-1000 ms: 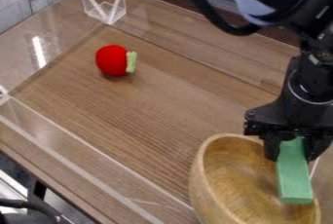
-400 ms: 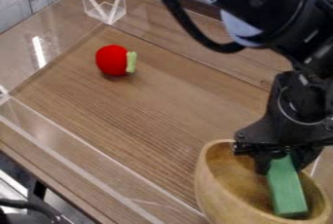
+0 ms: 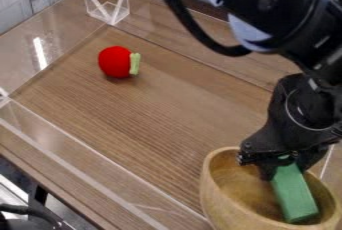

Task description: Put the green stick in the brown bowl

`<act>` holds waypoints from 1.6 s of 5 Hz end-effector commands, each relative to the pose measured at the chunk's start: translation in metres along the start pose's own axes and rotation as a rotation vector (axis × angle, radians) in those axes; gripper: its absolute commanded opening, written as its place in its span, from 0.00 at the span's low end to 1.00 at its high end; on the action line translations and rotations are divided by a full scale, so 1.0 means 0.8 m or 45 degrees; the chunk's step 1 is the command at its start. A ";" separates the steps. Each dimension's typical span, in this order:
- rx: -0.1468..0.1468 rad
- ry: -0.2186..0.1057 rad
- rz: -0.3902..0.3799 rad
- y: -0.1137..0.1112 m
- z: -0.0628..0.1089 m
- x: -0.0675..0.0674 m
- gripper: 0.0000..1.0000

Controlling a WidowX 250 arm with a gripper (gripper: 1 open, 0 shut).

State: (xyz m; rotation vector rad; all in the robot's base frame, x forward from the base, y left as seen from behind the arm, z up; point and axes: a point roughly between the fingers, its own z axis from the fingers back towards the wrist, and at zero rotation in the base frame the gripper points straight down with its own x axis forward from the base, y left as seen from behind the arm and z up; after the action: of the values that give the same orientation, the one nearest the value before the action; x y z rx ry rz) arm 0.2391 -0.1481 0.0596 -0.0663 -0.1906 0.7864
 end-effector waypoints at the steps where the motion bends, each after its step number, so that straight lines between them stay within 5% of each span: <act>1: -0.079 -0.007 0.003 -0.004 0.022 0.003 0.00; 6: -0.094 -0.021 0.053 0.018 0.014 0.003 0.00; 8: -0.109 -0.007 -0.026 0.009 0.004 -0.006 0.00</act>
State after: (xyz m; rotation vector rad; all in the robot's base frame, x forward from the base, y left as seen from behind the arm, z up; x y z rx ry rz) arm 0.2264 -0.1374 0.0523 -0.1035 -0.2085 0.7748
